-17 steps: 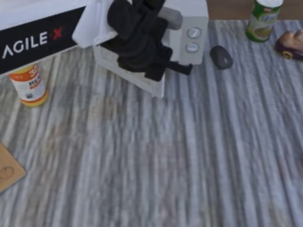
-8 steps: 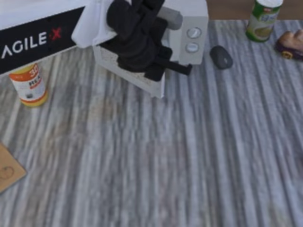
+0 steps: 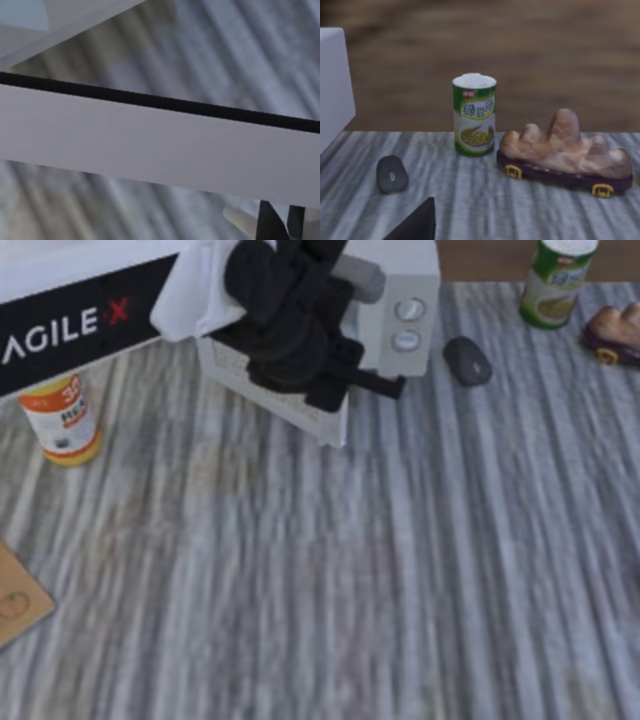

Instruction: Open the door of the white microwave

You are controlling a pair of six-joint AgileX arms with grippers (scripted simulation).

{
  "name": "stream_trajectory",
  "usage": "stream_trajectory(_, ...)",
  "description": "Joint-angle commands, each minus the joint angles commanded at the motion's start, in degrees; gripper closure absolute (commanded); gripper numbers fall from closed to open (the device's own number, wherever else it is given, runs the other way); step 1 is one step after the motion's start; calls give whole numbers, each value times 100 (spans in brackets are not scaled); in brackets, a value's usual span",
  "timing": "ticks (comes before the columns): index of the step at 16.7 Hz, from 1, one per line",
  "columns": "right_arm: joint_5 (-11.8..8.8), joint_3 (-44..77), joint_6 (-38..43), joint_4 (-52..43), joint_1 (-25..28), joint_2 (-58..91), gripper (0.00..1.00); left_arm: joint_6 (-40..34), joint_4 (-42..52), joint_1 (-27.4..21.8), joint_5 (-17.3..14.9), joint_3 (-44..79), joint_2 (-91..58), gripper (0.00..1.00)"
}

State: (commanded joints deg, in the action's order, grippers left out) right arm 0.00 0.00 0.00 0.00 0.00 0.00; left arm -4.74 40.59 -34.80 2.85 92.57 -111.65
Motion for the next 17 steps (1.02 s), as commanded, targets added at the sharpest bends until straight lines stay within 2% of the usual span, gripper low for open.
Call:
stream_trajectory(10, 0, 0, 0, 0, 0, 0, 0, -4, -5, -27, -48, -31, -7, 100)
stream_trajectory(17, 0, 0, 0, 0, 0, 0, 0, 763, -160, 225, -445, -579, 432, 100)
